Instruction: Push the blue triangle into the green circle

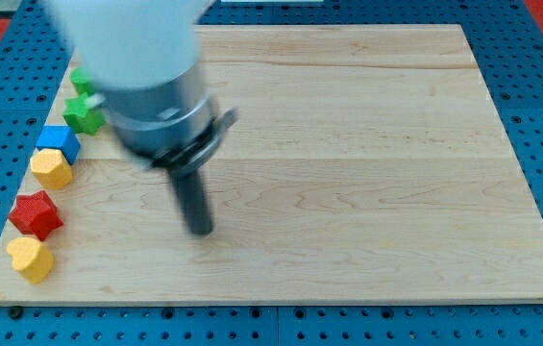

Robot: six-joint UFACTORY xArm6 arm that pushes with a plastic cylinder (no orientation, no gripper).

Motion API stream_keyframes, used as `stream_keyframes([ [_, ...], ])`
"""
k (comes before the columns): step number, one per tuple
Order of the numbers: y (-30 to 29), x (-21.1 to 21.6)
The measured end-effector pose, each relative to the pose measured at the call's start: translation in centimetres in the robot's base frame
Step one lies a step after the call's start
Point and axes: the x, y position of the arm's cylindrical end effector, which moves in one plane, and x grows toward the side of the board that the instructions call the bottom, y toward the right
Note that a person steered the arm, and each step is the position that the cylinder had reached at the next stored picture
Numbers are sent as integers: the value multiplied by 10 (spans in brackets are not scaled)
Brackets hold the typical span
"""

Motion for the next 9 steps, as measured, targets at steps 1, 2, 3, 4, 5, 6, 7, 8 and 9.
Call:
stream_keyframes([
  [1, 44, -119],
  [2, 60, -242],
  [3, 60, -317],
  [4, 40, -320],
  [5, -58, -319],
  [6, -111, -321],
  [7, -118, -321],
  [8, -120, -318],
  [9, -118, -296],
])
